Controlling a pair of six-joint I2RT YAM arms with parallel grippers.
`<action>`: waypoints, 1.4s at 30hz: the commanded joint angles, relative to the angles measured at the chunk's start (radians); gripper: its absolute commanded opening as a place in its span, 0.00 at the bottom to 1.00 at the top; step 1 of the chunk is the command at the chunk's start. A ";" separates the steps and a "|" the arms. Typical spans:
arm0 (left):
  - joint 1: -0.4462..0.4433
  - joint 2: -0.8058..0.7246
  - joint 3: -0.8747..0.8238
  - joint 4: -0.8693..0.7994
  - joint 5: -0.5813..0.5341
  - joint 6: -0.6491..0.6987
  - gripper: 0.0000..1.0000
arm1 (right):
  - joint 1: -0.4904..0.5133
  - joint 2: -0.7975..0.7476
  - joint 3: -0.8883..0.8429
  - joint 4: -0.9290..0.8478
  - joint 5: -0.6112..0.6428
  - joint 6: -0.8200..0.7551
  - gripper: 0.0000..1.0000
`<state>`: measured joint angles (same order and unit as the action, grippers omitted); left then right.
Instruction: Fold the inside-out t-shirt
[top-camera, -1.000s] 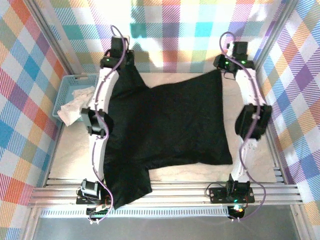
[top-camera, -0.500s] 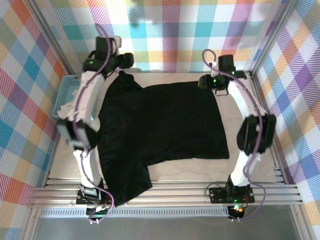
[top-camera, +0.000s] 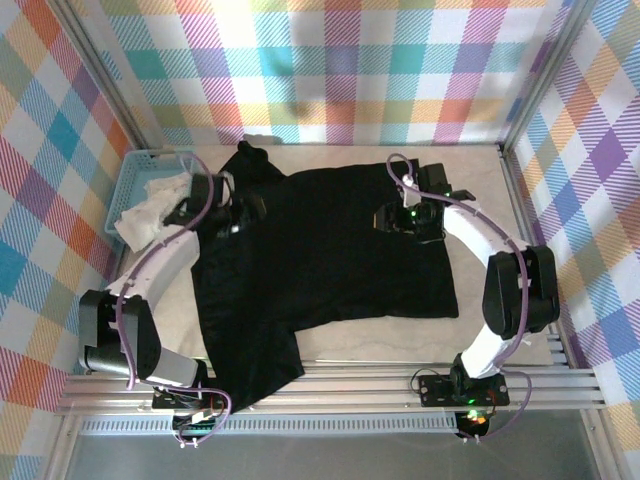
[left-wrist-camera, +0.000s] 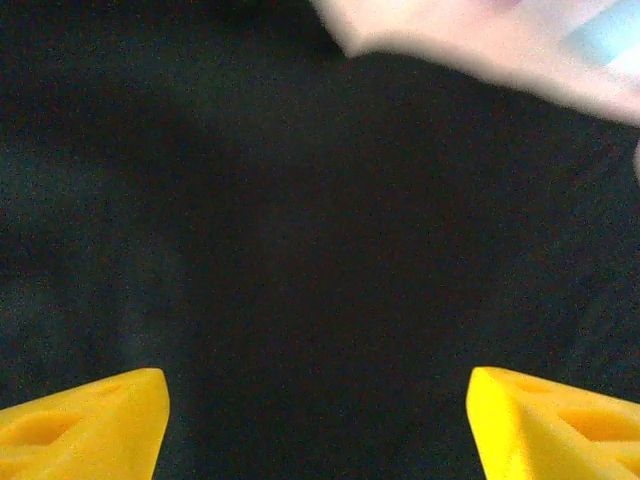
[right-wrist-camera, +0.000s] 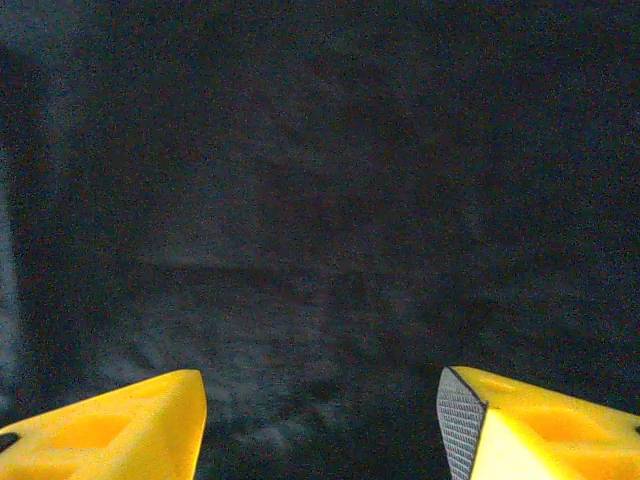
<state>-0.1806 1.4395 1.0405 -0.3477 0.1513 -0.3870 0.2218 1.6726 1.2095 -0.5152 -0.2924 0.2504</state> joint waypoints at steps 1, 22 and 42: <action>-0.009 0.018 -0.033 0.106 0.072 -0.061 0.78 | -0.013 -0.014 -0.050 -0.004 0.101 0.032 0.63; 0.109 0.615 0.497 0.024 0.014 -0.036 0.79 | -0.141 0.584 0.479 0.293 -0.066 0.317 0.61; 0.149 0.918 0.791 -0.108 0.129 -0.056 0.83 | -0.256 0.720 0.615 0.102 0.024 0.386 0.52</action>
<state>-0.0193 2.3077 1.8088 -0.3954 0.2493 -0.4343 -0.0036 2.3398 1.7992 -0.3466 -0.3153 0.6228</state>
